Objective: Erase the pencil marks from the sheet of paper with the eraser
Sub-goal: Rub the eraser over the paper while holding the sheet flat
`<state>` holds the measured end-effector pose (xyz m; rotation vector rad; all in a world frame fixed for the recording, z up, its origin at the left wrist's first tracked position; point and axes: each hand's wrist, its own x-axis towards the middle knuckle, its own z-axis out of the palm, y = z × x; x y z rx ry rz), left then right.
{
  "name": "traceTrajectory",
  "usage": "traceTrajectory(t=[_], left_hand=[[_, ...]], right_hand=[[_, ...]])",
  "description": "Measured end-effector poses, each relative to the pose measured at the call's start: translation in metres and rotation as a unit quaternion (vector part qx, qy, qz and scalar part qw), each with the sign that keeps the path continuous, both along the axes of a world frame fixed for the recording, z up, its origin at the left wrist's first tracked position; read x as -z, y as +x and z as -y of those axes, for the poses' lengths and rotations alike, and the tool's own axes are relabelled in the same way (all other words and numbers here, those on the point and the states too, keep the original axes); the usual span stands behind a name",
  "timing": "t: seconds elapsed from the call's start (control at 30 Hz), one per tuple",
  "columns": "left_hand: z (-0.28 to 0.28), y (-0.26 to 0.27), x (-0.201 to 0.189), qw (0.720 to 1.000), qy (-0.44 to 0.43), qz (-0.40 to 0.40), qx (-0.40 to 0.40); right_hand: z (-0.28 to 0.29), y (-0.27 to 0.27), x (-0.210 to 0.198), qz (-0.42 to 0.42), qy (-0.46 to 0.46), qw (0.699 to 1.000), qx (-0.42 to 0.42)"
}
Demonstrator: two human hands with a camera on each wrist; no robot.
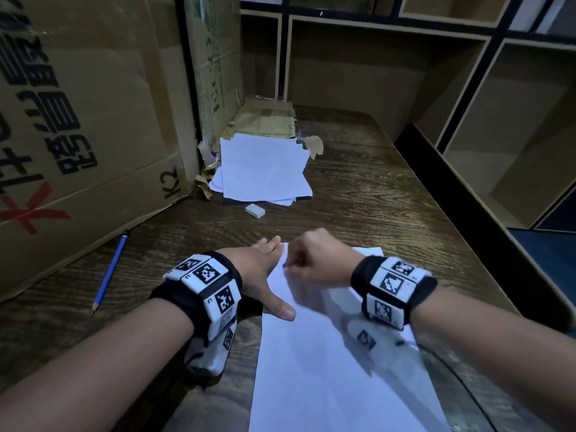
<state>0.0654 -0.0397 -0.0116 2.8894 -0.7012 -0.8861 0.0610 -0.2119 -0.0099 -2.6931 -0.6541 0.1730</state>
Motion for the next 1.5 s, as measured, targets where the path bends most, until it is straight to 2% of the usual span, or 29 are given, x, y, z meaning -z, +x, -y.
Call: traceTrajectory(t=[0.1,0.23,0.37,0.5,0.63,0.67,0.8,0.93,1.07,1.2,1.37,1.5], left_hand=[[0.001,0.000,-0.001,1.000,0.013,-0.002,-0.003],[-0.001,0.003,0.004,1.000,-0.003,0.005,0.000],[0.000,0.002,0.001,1.000,0.014,-0.002,-0.002],[-0.001,0.003,0.004,1.000,-0.019,0.004,-0.001],[-0.002,0.003,0.005,1.000,0.004,-0.002,-0.007],[-0.002,0.004,0.006,1.000,0.003,-0.001,-0.007],[-0.002,0.006,0.008,1.000,-0.005,0.000,-0.001],[-0.002,0.006,0.008,1.000,0.004,-0.001,-0.004],[-0.003,0.008,0.010,1.000,0.015,0.001,0.005],[-0.006,0.009,0.012,1.000,0.001,-0.011,-0.003],[-0.004,0.008,0.012,1.000,0.013,0.002,0.008],[-0.006,0.007,0.010,1.000,-0.004,-0.006,0.002]], right_hand=[[0.011,0.014,-0.006,0.016,0.015,0.998,0.063],[-0.005,-0.008,0.001,-0.028,0.016,0.999,0.001],[0.004,0.015,-0.005,0.008,0.020,0.997,0.071],[-0.010,-0.009,-0.002,-0.015,-0.006,0.999,-0.029],[0.005,0.012,-0.005,0.013,0.010,0.998,0.055],[0.003,0.009,-0.005,0.015,0.015,0.998,0.054],[-0.006,-0.021,0.000,-0.029,0.007,0.998,-0.050],[0.002,-0.008,-0.004,0.015,0.024,1.000,-0.009],[-0.008,-0.028,-0.003,-0.032,0.001,0.996,-0.084],[-0.003,-0.011,-0.006,0.010,0.018,0.999,-0.031],[-0.012,-0.029,-0.005,-0.023,0.002,0.995,-0.099],[-0.007,-0.013,-0.005,0.025,0.017,0.998,-0.048]])
